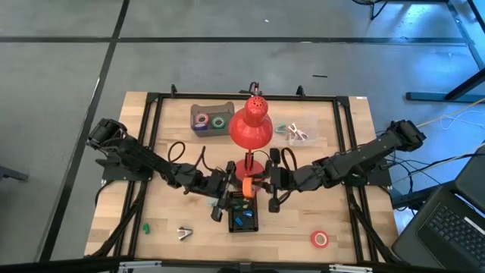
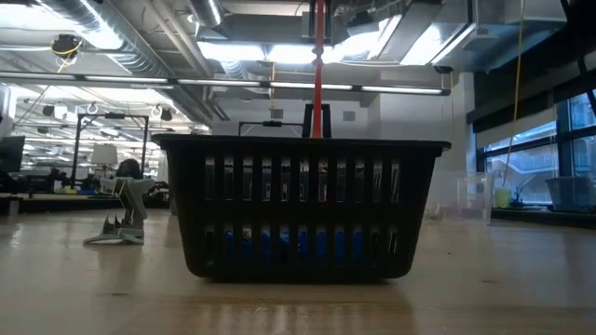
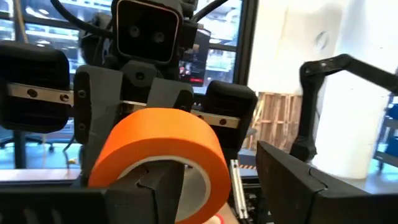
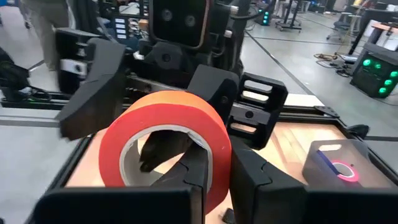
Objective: Pick and place Stapler, Stapler remover, tape
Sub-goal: Put the left orange tape into the black transparent bin
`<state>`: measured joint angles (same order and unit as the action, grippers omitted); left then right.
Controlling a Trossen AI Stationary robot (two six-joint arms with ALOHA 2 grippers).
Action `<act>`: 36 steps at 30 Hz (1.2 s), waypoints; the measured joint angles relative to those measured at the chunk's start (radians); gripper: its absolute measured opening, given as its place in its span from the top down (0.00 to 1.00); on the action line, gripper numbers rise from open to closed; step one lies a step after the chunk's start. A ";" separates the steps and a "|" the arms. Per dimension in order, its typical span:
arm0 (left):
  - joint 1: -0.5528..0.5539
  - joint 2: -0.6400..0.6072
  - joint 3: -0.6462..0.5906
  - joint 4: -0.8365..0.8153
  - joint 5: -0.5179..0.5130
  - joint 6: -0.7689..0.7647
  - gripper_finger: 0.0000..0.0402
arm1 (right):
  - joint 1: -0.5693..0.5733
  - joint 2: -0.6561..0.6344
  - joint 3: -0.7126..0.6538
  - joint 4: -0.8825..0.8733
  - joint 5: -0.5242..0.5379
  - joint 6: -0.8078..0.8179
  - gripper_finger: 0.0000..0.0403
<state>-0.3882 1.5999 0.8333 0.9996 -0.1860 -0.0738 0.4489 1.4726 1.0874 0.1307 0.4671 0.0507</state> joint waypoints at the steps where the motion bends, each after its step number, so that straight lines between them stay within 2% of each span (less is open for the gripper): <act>1: 0.000 0.002 0.000 0.000 -0.013 0.000 0.53 | 0.000 0.000 0.000 -0.001 0.001 -0.003 0.91; 4: -0.002 0.002 0.000 -0.015 -0.056 0.000 0.54 | 0.000 0.000 -0.001 -0.002 0.004 -0.004 0.91; 6: 0.001 0.002 0.000 -0.036 -0.073 0.002 0.58 | 0.001 0.000 -0.001 -0.004 0.004 -0.006 0.91; 8: 0.001 0.002 0.000 -0.044 -0.067 0.002 0.68 | 0.001 0.001 -0.001 -0.005 0.003 -0.006 0.91; 11: 0.000 0.002 0.000 -0.062 -0.035 0.022 0.89 | 0.002 0.001 -0.002 -0.012 0.001 -0.006 0.91; 12: 0.000 0.002 0.000 -0.061 -0.017 0.027 0.92 | 0.003 0.001 -0.002 -0.011 0.000 -0.005 0.91; 16: 0.000 0.002 -0.001 -0.061 -0.003 0.035 0.92 | 0.003 0.001 -0.002 -0.010 0.000 0.003 0.90; 22: 0.000 0.002 -0.001 -0.084 0.006 0.044 0.92 | 0.018 0.000 -0.002 -0.014 -0.003 0.050 0.68; 26: -0.002 0.001 -0.003 -0.114 0.006 0.044 0.92 | 0.051 -0.033 -0.002 -0.122 0.001 0.106 0.57; 31: -0.003 -0.006 -0.003 -0.156 0.001 0.044 0.92 | 0.095 -0.098 -0.002 -0.311 0.000 0.242 0.51; 34: -0.003 -0.038 -0.003 -0.302 -0.061 0.043 0.92 | 0.126 -0.140 -0.001 -0.443 0.000 0.363 0.51; 36: -0.003 -0.075 -0.003 -0.475 -0.165 0.027 0.92 | 0.148 -0.159 -0.001 -0.543 0.001 0.457 0.51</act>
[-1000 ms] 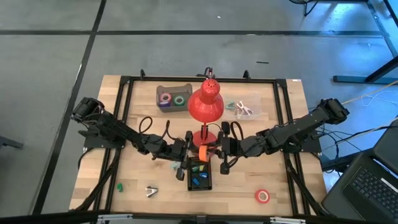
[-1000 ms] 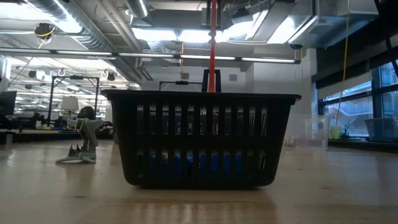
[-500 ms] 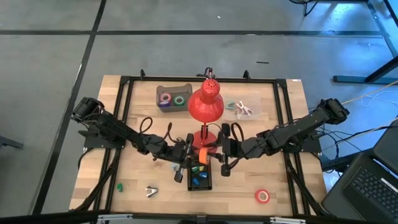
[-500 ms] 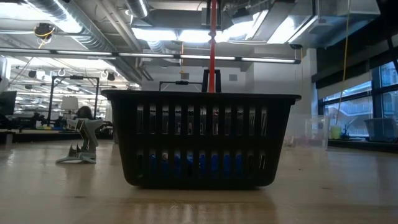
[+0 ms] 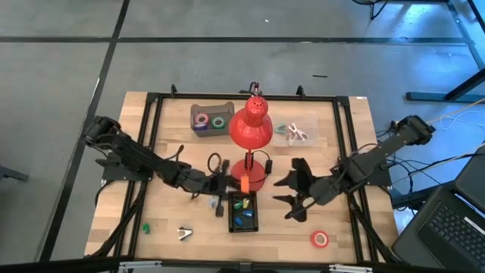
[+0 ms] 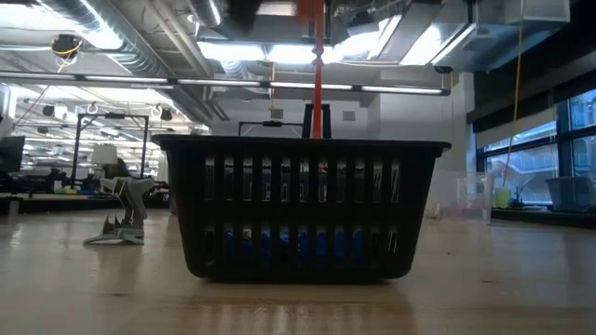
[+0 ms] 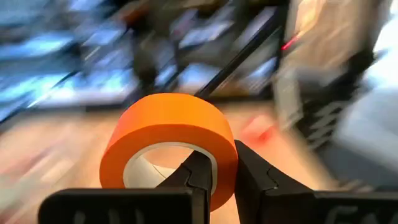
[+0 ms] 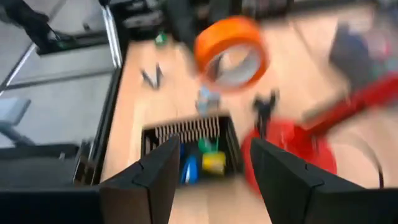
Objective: Pick and place Stapler, Stapler remover, tape
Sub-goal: Put the left orange tape into the black transparent bin
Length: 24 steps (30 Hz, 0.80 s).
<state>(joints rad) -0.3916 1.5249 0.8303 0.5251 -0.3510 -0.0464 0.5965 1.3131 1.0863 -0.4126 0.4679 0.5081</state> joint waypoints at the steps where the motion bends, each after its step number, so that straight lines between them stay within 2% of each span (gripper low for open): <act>1: 0.000 -0.022 0.000 -0.091 -0.066 -0.013 0.92 | 0.012 -0.007 0.000 -0.046 0.000 0.048 0.51; 3: 0.014 -0.070 -0.001 -0.273 -0.199 -0.051 0.92 | 0.037 -0.013 0.000 -0.141 0.000 0.143 0.50; 5: 0.043 -0.123 -0.001 -0.457 -0.285 -0.099 0.92 | 0.057 -0.013 0.000 -0.213 0.001 0.223 0.50; 8: 0.144 -0.194 -0.001 -0.706 -0.296 -0.204 0.92 | 0.079 -0.013 0.000 -0.278 0.018 0.302 0.50; 10: 0.243 -0.220 -0.001 -0.814 -0.265 -0.229 0.93 | 0.087 -0.013 0.000 -0.284 0.041 0.320 0.50; 13: 0.424 -0.232 -0.001 -0.877 -0.168 -0.172 0.92 | 0.088 -0.013 0.000 -0.280 0.081 0.302 0.50; 19: 0.802 -0.200 -0.001 -0.811 0.205 0.004 0.92 | 0.074 -0.012 0.000 -0.275 0.108 0.262 0.50; 21: 0.895 -0.179 0.007 -0.789 0.298 0.034 0.92 | 0.067 -0.012 0.000 -0.273 0.108 0.245 0.50; 24: 0.985 -0.128 0.038 -0.796 0.370 0.077 0.92 | 0.058 -0.012 0.000 -0.272 0.108 0.222 0.50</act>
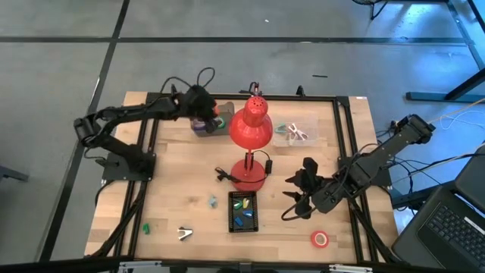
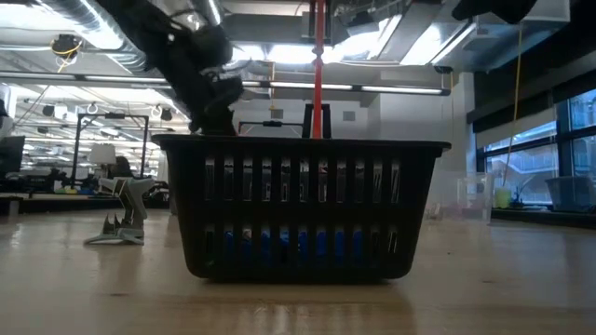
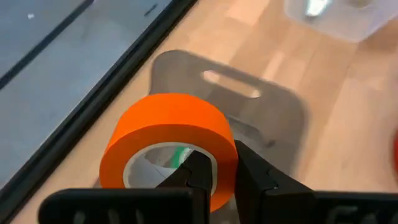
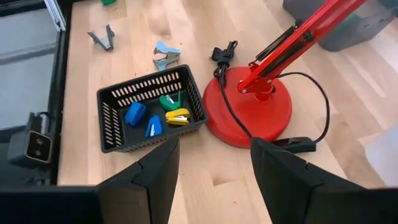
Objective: Pick and place Stapler, Stapler remover, tape
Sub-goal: Put the left orange tape into the black transparent bin, then put the black staple remover into the transparent bin
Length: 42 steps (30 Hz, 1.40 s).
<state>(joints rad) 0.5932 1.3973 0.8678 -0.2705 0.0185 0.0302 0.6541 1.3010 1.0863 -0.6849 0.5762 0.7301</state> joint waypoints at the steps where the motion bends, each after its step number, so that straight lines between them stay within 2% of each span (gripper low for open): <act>1: 0.018 0.019 0.011 -0.006 0.012 0.014 0.92 | -0.004 0.000 0.000 0.000 0.000 -0.006 0.50; 5: 0.046 0.126 0.071 -0.027 0.062 0.045 0.92 | -0.024 0.000 0.000 0.003 0.000 -0.031 0.50; 11: 0.044 0.299 0.163 -0.098 0.063 0.088 0.92 | -0.036 0.000 0.000 0.003 -0.028 -0.030 0.50; 16: 0.044 0.368 0.198 -0.094 0.062 0.098 0.92 | -0.036 0.000 0.000 0.000 -0.054 -0.012 0.50; 18: 0.044 0.371 0.203 -0.098 0.062 0.099 0.86 | -0.036 0.000 0.000 -0.001 -0.056 -0.005 0.50; 21: 0.043 0.365 0.206 -0.152 0.059 0.091 0.69 | -0.036 0.000 0.000 -0.002 -0.056 -0.006 0.50; 25: 0.044 0.319 0.236 -0.256 0.060 0.078 0.50 | -0.036 0.000 0.000 -0.004 -0.056 -0.005 0.50; 29: 0.037 0.249 0.237 -0.378 0.065 0.012 0.41 | -0.036 0.000 0.000 -0.006 -0.056 -0.004 0.50; 35: -0.068 0.025 0.215 -0.427 0.068 -0.058 0.40 | -0.031 0.000 0.000 -0.037 -0.056 0.044 0.50; 42: -0.329 -0.280 0.103 -0.377 0.025 -0.229 0.40 | 0.009 0.000 0.000 -0.071 -0.056 0.113 0.50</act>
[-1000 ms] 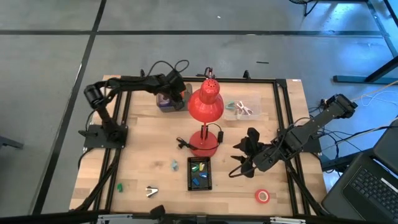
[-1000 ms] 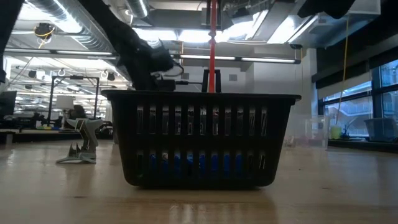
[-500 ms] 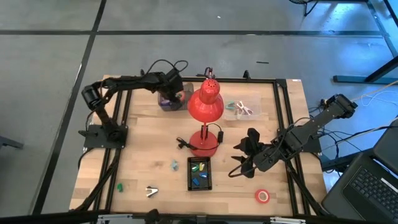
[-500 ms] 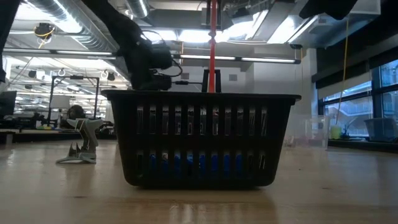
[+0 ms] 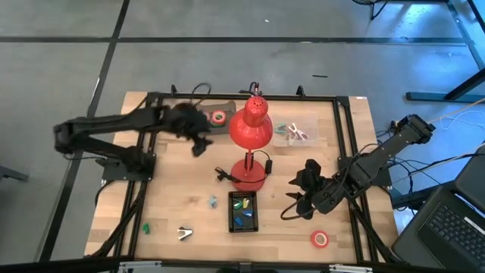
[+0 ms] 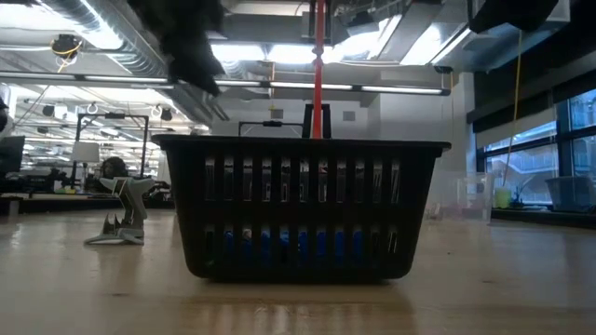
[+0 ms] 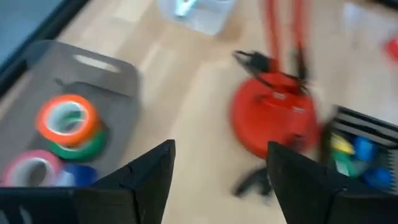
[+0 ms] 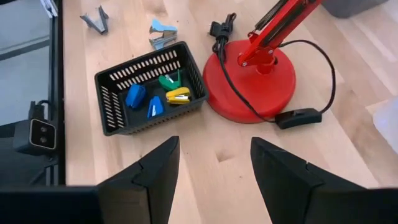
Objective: Pick and place Stapler, Stapler remover, tape
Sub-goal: Put the black staple remover into the transparent bin
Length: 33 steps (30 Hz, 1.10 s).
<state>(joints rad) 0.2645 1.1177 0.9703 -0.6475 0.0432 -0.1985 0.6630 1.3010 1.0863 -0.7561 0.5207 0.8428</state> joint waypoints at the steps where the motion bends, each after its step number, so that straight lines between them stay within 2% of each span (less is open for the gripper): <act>1: -0.047 -0.038 -0.022 -0.002 -0.026 -0.035 0.40 | 0.004 0.000 0.000 0.001 0.003 0.010 0.50; 5: -0.277 -0.164 -0.127 0.014 -0.152 -0.225 0.40 | 0.021 0.000 0.000 0.001 0.010 0.040 0.50; 9: -0.528 -0.237 -0.247 0.084 -0.297 -0.461 0.40 | 0.025 0.000 0.000 0.004 0.010 0.040 0.50; 14: -0.789 -0.222 -0.324 0.176 -0.398 -0.715 0.40 | 0.025 0.001 0.000 0.003 0.044 0.038 0.50; 18: -0.948 -0.151 -0.325 0.243 -0.445 -0.788 0.40 | 0.025 0.001 0.000 0.003 0.056 0.036 0.50; 25: -1.117 0.034 -0.325 0.292 -0.416 -0.813 0.40 | 0.025 0.001 0.000 0.003 0.056 0.037 0.50; 33: -1.141 0.187 -0.325 0.292 -0.269 -0.855 0.40 | 0.025 0.001 0.000 0.006 0.082 0.039 0.50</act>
<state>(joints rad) -0.8764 1.3048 0.6453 -0.3555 -0.2259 -1.0531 0.6876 1.3022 1.0863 -0.7502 0.6025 0.8819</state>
